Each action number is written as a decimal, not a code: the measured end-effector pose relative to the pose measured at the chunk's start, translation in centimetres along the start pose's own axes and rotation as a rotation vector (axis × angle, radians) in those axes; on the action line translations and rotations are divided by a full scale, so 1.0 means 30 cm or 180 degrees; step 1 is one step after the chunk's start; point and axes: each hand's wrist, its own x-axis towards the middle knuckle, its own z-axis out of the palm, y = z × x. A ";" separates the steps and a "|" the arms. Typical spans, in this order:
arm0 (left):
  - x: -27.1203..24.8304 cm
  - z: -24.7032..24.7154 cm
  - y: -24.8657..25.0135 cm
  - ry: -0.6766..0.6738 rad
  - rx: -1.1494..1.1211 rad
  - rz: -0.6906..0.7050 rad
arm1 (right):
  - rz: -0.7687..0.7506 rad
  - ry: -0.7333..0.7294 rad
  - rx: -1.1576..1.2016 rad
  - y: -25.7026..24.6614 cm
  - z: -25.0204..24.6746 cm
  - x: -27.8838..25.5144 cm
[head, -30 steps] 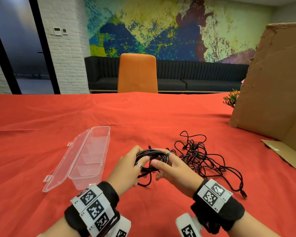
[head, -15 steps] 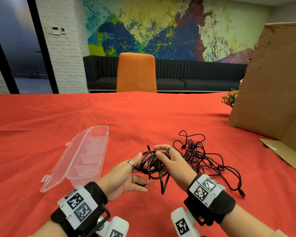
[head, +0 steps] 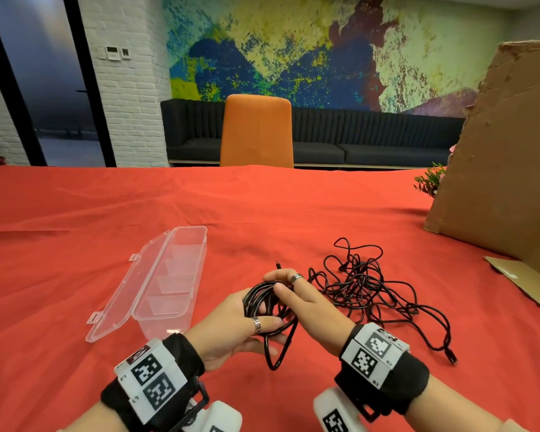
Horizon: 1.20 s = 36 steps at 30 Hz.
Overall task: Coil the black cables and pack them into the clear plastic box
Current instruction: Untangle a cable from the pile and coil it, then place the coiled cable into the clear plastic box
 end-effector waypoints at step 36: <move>-0.093 -0.186 -0.031 0.1876 0.1545 0.0405 | 0.0698 -0.0268 0.1840 -0.083 0.282 0.109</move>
